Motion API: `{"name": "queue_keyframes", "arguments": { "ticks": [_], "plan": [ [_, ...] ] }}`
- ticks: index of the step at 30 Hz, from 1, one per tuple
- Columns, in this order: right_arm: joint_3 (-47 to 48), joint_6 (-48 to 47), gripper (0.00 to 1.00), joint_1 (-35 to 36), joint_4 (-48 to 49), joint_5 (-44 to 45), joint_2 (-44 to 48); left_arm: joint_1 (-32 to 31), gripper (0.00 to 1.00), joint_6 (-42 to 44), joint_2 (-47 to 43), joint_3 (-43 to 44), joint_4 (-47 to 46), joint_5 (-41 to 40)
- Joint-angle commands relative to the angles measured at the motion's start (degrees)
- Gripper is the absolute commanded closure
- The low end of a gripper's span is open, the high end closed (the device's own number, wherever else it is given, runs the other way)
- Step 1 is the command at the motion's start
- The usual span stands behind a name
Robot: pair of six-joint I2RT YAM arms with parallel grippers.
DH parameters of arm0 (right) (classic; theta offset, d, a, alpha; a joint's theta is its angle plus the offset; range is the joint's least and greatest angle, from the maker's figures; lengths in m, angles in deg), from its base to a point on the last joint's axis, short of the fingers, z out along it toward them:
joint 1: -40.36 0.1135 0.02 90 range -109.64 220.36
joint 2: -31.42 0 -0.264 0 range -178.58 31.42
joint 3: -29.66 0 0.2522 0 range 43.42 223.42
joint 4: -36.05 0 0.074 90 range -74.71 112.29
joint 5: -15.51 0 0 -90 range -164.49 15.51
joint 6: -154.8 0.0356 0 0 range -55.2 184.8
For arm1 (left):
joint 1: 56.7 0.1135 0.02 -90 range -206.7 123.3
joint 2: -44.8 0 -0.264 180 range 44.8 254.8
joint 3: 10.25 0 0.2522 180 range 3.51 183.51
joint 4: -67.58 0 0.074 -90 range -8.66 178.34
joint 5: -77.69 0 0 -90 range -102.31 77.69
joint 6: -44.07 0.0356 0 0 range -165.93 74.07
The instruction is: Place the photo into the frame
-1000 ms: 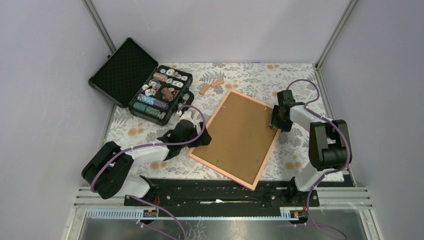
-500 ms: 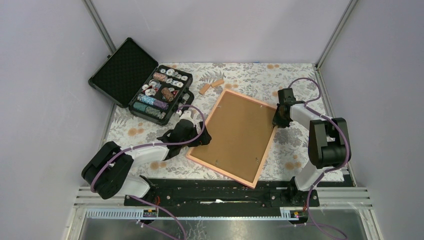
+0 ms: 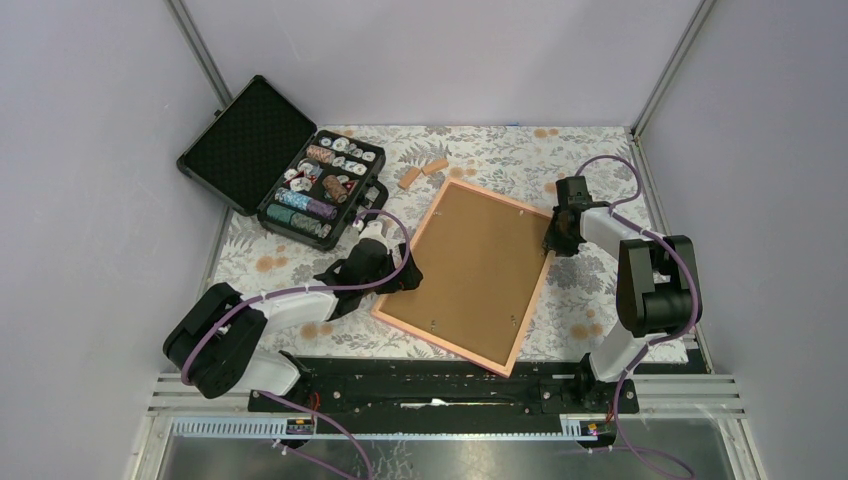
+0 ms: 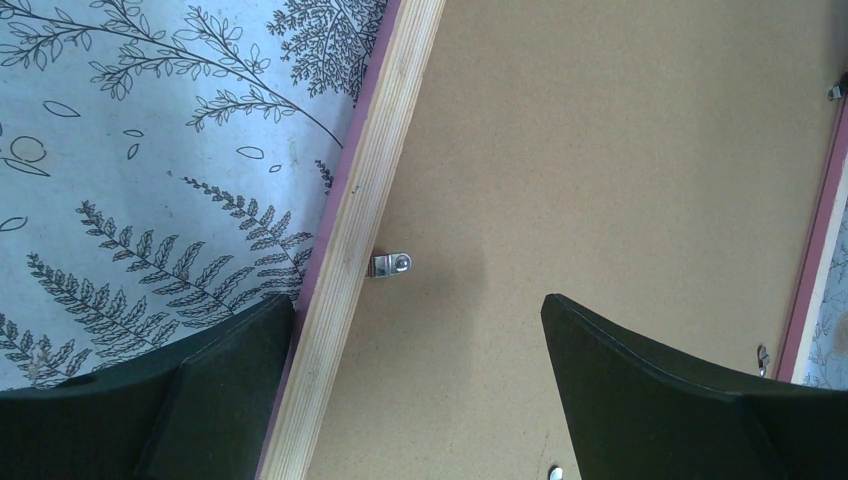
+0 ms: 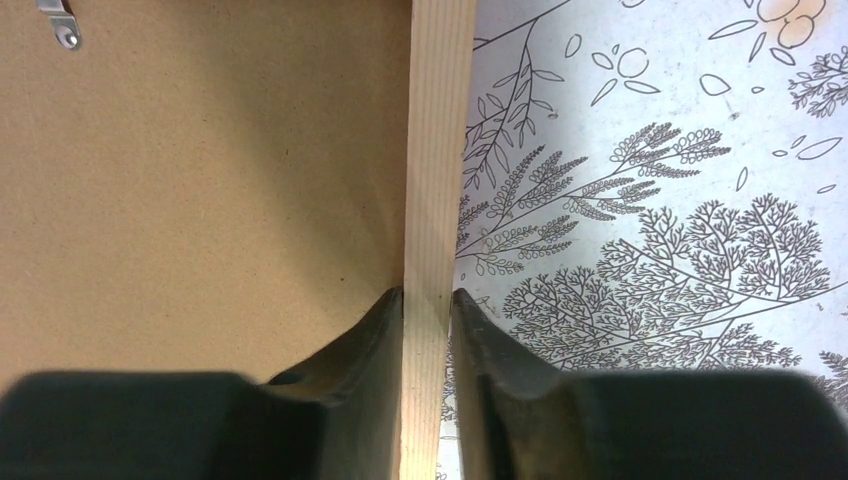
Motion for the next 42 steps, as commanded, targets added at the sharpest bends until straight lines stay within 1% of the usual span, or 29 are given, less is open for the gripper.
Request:
{"name": "queue_keyframes", "arguments": {
  "ticks": [1, 2, 4, 7, 10, 13, 17, 18, 23, 35, 37, 42],
  "plan": [
    [1.8, -0.3, 0.56, 0.4, -1.8, -2.1, 1.9, 0.2, 0.02, 0.4, -0.8, 0.5, -3.5, 1.2],
    [1.9, -0.3, 0.50, 0.4, -1.9, -1.9, 2.3, 0.2, 0.01, 0.4, -0.8, 0.5, -3.5, 1.2],
    [2.0, -0.4, 0.43, 0.5, -1.9, -1.6, 2.3, 0.2, 0.02, 0.4, -0.8, 0.5, -3.5, 1.2],
    [2.6, -0.7, 0.39, 0.4, -2.3, -1.3, 1.3, 0.2, 0.01, 0.4, -0.8, 0.5, -3.5, 1.2],
    [3.1, -0.8, 0.38, 0.4, -2.4, -1.3, 0.0, 0.2, 0.01, 0.4, -0.7, 0.6, -3.5, 1.2],
    [3.1, -0.9, 0.40, 0.4, -2.3, -1.2, -0.8, 0.1, 0.02, 0.4, -0.5, 0.7, -3.5, 1.3],
    [1.1, -0.8, 0.57, 0.5, -2.2, -1.3, 0.0, 0.1, 0.02, 0.5, -0.5, 0.7, -3.4, 1.3],
    [0.7, -0.8, 0.59, 0.5, -2.1, -1.4, 0.3, 0.1, 0.01, 0.5, -0.5, 0.7, -3.5, 1.3],
    [-0.7, -0.5, 0.64, 0.5, -1.8, -1.8, 0.8, 0.1, 0.02, 0.5, -0.4, 0.8, -3.5, 1.5],
    [-3.8, -1.1, 0.65, 0.5, 0.3, -2.0, -1.4, 0.2, 0.02, 0.6, -0.2, 0.9, -3.6, 1.9],
    [-3.9, -1.3, 0.62, 0.5, 0.4, -2.0, -1.8, 0.2, 0.01, 0.6, 0.0, 1.0, -3.6, 1.9],
    [-3.5, -1.2, 0.51, 0.5, 0.2, -1.8, -1.7, 0.2, 0.02, 0.6, 0.0, 1.0, -3.6, 2.0]
  ]
}}
